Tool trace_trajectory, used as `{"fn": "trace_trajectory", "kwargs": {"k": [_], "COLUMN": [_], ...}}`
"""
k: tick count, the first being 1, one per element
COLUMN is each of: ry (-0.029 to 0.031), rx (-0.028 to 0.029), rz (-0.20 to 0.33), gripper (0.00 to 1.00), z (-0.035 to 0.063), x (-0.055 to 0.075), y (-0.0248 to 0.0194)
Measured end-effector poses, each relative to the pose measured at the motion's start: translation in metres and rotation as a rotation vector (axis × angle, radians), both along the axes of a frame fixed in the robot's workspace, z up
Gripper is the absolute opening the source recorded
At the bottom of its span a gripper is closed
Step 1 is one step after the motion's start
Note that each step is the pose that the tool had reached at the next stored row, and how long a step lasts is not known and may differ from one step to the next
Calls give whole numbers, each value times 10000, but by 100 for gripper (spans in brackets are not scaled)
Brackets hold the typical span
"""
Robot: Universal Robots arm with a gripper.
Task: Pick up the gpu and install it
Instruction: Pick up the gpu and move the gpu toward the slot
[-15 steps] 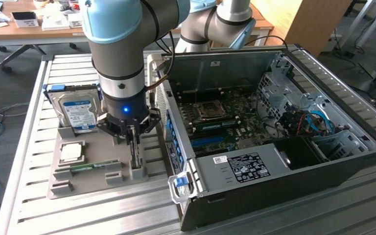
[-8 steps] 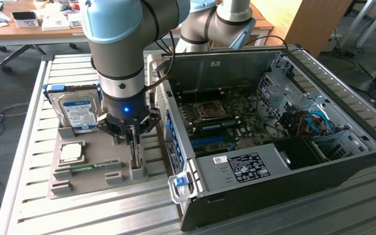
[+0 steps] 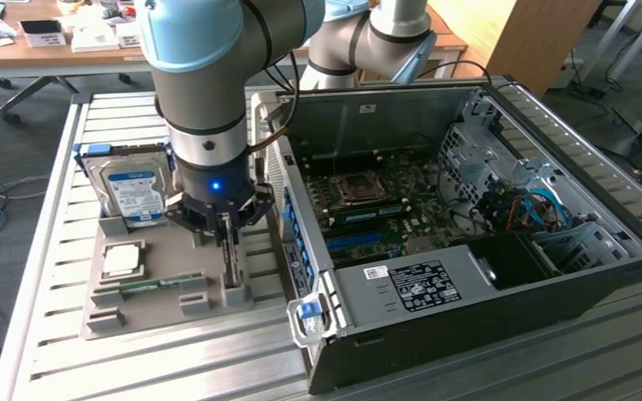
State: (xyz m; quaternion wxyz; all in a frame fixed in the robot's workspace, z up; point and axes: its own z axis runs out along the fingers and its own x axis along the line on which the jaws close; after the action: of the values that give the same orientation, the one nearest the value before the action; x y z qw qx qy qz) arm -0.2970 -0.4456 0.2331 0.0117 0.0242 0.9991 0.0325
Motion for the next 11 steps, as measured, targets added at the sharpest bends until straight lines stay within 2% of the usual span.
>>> {"fn": "trace_trajectory", "kwargs": {"k": [6, 11], "ry": [2, 1], "rx": [-2, -1], "rz": [0, 0], "gripper": [27, 27], "z": [117, 117], "x": [0, 0], "y": [0, 0]}}
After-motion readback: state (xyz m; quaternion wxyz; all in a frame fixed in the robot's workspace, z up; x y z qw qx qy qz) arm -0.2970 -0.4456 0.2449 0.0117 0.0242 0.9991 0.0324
